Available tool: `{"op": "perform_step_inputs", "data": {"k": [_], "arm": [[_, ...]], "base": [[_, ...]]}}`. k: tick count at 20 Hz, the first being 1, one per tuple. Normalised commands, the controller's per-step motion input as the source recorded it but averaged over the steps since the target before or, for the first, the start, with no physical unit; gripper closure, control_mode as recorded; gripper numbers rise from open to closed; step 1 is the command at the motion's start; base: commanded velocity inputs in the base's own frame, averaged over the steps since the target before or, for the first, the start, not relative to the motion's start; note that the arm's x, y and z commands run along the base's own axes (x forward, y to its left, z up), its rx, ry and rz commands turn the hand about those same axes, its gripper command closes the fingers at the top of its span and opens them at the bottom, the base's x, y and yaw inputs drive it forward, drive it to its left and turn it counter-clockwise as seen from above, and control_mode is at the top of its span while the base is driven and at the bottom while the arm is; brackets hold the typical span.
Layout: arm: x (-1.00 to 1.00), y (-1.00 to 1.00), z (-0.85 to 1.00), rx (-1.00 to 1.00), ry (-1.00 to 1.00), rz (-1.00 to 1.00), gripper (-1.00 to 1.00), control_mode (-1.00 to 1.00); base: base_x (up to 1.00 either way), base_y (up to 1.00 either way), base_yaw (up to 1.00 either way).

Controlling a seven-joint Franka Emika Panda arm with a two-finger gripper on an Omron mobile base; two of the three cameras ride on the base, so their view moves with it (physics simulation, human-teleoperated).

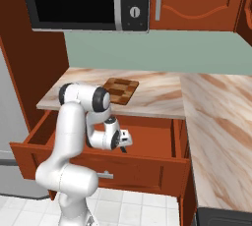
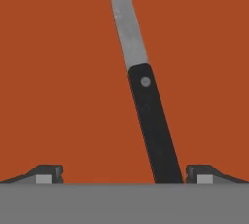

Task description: Pick up the knife from the drawer and place it on the cutting board. Then place the meat from the plate to the cutting board.

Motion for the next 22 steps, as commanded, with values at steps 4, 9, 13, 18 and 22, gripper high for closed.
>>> {"op": "perform_step_inputs", "data": {"k": [4, 9, 13, 18, 22], "arm": [[0.22, -0.02, -0.24, 0.00, 0.00, 0.05, -1.00, -1.00], [0.19, -0.05, -0.04, 0.00, 0.00, 0.04, -1.00, -1.00], [0.09, -0.14, 0.00, 0.02, 0.00, 0.00, -1.00, -1.00], [0.40, -0.08, -0.04, 0.00, 0.00, 0.00, -1.00, -1.00], [0.27, 0.00, -0.08, 0.00, 0.00, 0.00, -1.00, -1.00]], "base": [[0.00, 0.00, 0.00], [0.00, 0.00, 0.00], [0.00, 0.00, 0.00], [0.00, 0.00, 0.00], [0.00, 0.00, 0.00]]}}
